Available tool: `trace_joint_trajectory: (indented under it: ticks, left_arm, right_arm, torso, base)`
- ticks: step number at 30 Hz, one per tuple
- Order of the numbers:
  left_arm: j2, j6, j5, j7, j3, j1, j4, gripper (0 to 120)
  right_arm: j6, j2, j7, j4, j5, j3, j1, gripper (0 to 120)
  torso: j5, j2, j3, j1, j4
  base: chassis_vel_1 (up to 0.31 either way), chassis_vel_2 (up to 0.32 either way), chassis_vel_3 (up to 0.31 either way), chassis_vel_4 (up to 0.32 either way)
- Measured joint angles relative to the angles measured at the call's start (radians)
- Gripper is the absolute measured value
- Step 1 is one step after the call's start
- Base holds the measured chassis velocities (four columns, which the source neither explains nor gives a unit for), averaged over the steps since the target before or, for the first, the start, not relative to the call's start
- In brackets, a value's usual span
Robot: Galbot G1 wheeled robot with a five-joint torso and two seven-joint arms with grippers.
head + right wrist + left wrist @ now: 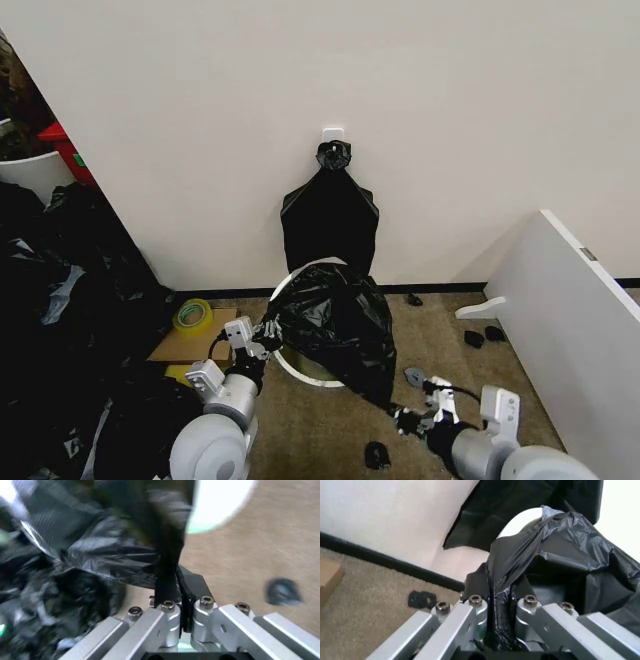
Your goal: Place the garbage bag over the trash bin.
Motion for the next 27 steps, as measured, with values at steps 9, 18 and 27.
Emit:
trace_joint_trajectory:
  ticks: [9, 18, 27]
  left_arm:
    - [-0.036, 0.021, -0.037, -0.049, 0.028, -0.009, -0.005, 4]
    - [-0.061, 0.028, -0.049, -0.089, 0.031, -0.034, 0.013, 4]
    - [-0.077, 0.033, -0.061, -0.122, 0.033, -0.051, 0.036, 4]
  right_arm:
    - [0.0, 0.009, -0.138, 0.0, -0.135, -0.119, 0.09, 0]
    - [0.0, 0.012, -0.181, -0.048, -0.345, -0.254, 0.086, 0]
    - [0.001, 0.031, -0.161, -0.147, -0.454, -0.307, 0.142, 0]
  torso:
    - [0.0001, 0.0, 0.0, 0.0, 0.0001]
    - [0.0002, 0.0, 0.0, 0.0, -0.0001]
    - [0.0001, 0.0, 0.0, 0.0, 0.0001]
  base:
    - [0.0, 0.0, 0.0, 0.0]
    - [0.0, 0.0, 0.0, 0.0]
    - [0.0, 0.0, 0.0, 0.0]
